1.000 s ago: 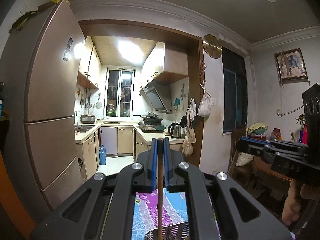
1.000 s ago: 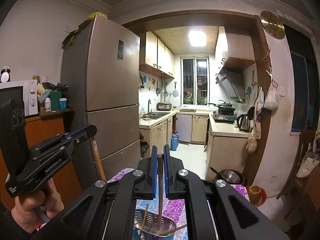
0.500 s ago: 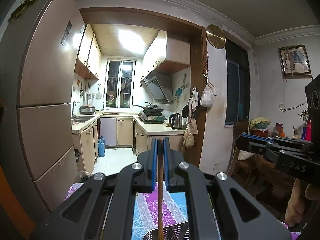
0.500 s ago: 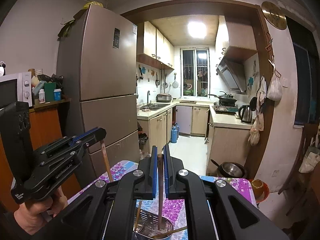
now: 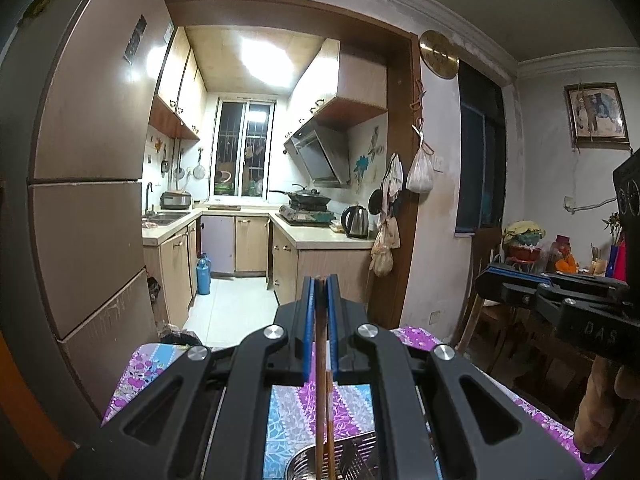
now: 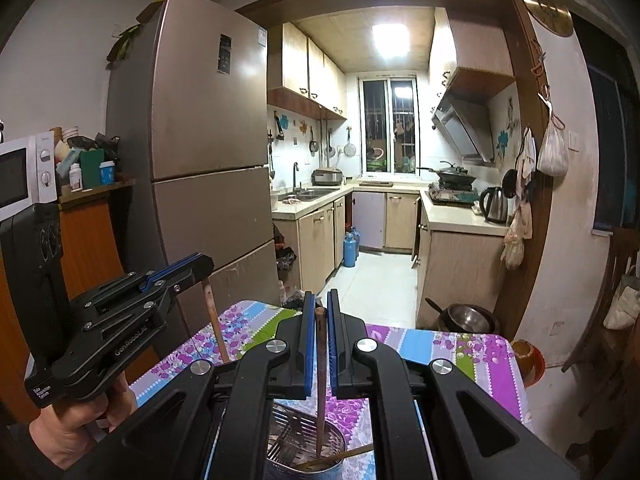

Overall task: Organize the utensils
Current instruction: 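Lower both held chopsticks down into the blue slotted holder, then open both grippers to release the chopsticks into the holder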

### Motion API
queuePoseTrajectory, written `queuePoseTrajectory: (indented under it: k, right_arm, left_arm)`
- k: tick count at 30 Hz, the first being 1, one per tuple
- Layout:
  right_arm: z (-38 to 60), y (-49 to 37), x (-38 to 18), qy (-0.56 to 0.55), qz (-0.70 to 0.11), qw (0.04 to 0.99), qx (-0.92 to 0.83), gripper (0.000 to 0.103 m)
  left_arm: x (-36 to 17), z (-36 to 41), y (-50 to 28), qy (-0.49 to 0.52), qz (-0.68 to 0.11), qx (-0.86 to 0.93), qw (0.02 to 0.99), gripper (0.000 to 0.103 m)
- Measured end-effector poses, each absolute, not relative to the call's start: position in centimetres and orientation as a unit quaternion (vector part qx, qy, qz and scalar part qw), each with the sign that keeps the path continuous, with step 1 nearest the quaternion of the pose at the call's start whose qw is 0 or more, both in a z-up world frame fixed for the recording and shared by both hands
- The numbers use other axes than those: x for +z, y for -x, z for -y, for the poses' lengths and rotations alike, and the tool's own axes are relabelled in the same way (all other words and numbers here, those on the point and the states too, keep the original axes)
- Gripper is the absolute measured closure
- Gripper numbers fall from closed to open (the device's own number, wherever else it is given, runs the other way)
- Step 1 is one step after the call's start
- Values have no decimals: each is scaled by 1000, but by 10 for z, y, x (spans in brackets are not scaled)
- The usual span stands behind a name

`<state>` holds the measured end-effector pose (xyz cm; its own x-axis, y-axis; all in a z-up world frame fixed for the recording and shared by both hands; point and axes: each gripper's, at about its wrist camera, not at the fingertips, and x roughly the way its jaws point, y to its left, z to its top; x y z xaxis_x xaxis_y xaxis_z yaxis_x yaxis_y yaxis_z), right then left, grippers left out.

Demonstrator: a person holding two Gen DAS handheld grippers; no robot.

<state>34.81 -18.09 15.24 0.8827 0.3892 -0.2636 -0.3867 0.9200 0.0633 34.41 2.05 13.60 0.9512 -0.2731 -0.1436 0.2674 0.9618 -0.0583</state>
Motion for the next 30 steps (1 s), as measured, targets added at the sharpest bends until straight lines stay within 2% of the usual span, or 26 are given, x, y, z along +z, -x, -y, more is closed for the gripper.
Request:
queuePoseTrajectory:
  k: [8, 9, 10, 12, 17, 18, 20, 22, 26, 30]
  right_arm:
    - [181, -361, 141, -13, -152, 968, 201, 96]
    - [182, -362, 141, -14, -152, 968, 201, 96]
    - [182, -362, 140, -14, -152, 968, 200, 96]
    - [182, -362, 140, -13, -151, 968, 198, 96]
    - [188, -355, 148, -15, -141, 971, 192, 95]
    - [189, -352, 150, -16, -138, 972, 191, 94]
    - [193, -342, 156, -17, -128, 974, 188, 84]
    - [198, -329, 162, -19, -118, 975, 188, 82]
    - [206, -278, 174, -14, -89, 976, 198, 75]
    - [214, -209, 157, -15, -65, 973, 219, 70]
  left_arm:
    - [128, -20, -353, 16, -87, -130, 988, 97]
    - [127, -21, -353, 15, -88, -130, 987, 93]
    - [127, -22, -354, 16, -90, -130, 987, 83]
    - [128, -23, -354, 17, -87, -126, 988, 72]
    - [129, -25, -350, 13, -88, -122, 989, 71]
    - [130, -26, -348, 11, -88, -121, 989, 71]
    - [133, -27, -340, 4, -85, -119, 989, 71]
    - [136, -30, -326, 1, -78, -117, 990, 64]
    - [137, -37, -282, -9, -71, -121, 990, 58]
    - [106, -43, -203, -38, -76, -140, 986, 50]
